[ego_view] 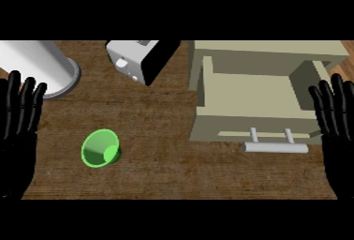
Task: Pick up the cup, place it into the drawer and close the drawer
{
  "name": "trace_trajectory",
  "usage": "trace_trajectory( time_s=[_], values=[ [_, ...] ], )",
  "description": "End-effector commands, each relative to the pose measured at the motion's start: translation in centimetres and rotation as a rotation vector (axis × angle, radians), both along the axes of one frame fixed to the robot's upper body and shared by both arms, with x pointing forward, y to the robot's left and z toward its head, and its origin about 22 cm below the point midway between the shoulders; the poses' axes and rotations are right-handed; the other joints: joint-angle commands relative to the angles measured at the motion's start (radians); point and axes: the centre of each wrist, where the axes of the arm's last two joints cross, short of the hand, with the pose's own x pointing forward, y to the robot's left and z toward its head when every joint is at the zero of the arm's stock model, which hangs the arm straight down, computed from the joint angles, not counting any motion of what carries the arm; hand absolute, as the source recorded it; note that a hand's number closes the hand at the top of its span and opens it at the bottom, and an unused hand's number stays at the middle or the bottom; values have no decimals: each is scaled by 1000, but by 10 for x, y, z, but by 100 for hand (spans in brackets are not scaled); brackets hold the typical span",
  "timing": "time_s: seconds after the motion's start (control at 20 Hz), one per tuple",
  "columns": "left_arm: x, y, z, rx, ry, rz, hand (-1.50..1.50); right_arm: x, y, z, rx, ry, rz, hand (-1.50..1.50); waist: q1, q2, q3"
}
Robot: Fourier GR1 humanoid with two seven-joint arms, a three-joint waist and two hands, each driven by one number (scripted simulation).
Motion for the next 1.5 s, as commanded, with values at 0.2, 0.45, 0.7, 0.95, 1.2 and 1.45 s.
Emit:
trace_trajectory(
  time_s=[0.2, 0.45, 0.7, 0.95, 1.2, 1.45],
  values=[
    [-3, 7, -7, -21, -6, -363, -150, 3, 1, 1, 4, 6, 34, -150, -12, 3, 49],
    [-7, 17, -38, -188, 174, -499, -150, 0, 8, -9, 80, 91, 140, -150, -13, 4, 50],
    [4, 5, -30, -174, 172, -522, -150, 2, -3, -7, 70, 94, 143, -150, -16, 3, 51],
    [-3, 4, -36, -184, 170, -529, -150, 17, 1, 0, 76, 78, 123, -150, -14, 3, 51],
    [12, 11, -39, -182, 185, -505, -150, 36, 14, 4, 85, 76, 135, -150, -14, 3, 50],
    [15, 27, -28, -154, 212, -454, -150, 8, 11, 19, 74, 81, 145, -150, -18, 2, 50]
  ],
)
